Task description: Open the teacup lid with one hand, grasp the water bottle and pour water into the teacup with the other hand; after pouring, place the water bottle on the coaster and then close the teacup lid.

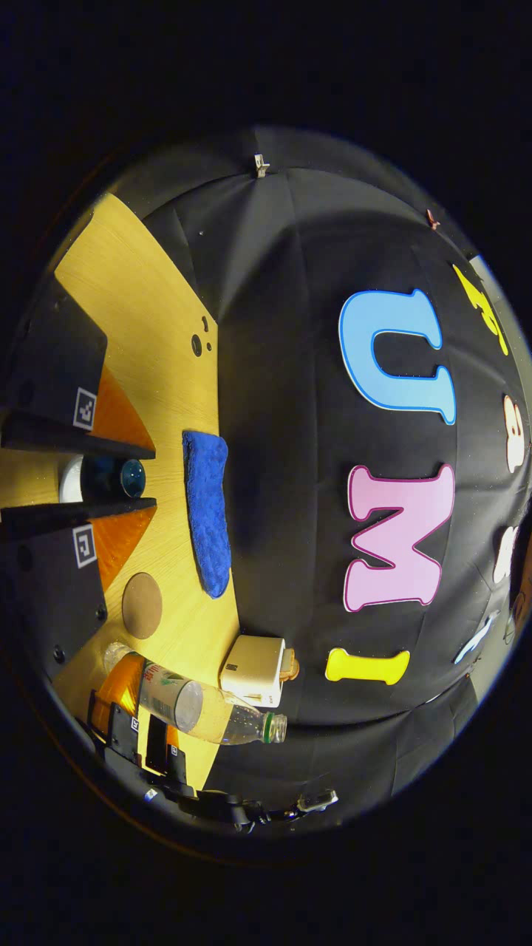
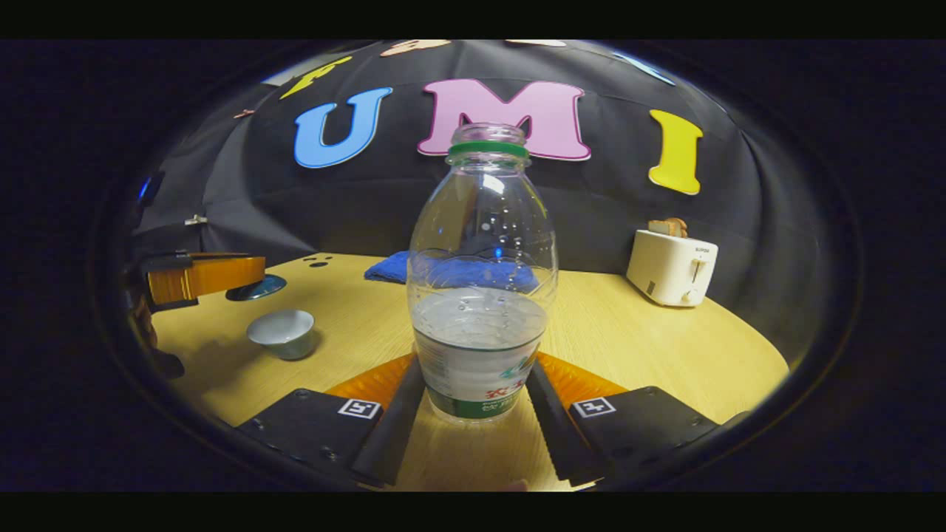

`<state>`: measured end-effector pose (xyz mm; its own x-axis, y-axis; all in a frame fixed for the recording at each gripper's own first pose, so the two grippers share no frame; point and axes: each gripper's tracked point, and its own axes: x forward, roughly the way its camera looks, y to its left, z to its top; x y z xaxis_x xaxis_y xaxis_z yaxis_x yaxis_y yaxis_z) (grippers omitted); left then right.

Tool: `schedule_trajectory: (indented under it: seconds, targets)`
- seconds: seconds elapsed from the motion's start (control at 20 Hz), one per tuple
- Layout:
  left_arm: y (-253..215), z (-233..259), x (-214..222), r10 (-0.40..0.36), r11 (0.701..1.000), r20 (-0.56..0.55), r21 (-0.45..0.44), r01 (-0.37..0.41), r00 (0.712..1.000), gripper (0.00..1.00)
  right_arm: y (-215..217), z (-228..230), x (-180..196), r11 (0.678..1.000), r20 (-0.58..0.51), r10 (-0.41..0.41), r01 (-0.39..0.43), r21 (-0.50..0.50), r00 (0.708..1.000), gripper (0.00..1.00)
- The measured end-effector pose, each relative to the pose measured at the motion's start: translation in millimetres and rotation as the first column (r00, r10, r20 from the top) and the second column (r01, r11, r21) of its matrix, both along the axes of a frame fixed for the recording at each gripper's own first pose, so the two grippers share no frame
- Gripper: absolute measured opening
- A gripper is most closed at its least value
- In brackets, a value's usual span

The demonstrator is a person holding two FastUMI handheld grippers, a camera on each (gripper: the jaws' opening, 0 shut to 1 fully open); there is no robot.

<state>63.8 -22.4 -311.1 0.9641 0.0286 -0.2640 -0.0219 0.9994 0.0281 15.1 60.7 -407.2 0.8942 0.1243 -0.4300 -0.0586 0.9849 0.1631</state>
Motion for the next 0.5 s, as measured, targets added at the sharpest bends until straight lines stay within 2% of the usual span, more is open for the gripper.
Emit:
schedule_trajectory:
  seconds: [0.15,0.3,0.4,0.5]
  targets:
    - [5.0,4.1,-1.8,0.011,1.0,0.006,0.001,-0.011,1.0,0.32,-0.7,14.8,3.7,0.999,0.015,0.013,-0.012,-0.031,1.0,0.78]
    - [15.2,13.2,-4.2,0.032,0.999,0.015,-0.013,-0.032,0.999,0.32,-4.1,40.5,18.4,0.987,0.055,0.053,-0.044,-0.152,0.997,0.77]
    - [25.1,17.9,-7.0,0.054,0.998,0.019,-0.017,-0.054,0.998,0.32,-5.4,46.4,28.8,0.966,0.045,0.085,-0.071,-0.25,0.995,0.77]
    - [36.2,20.3,-10.7,0.079,0.997,0.023,-0.017,-0.079,0.997,0.32,-5.5,48.9,36.5,0.924,0.038,0.133,-0.11,-0.367,0.99,0.77]
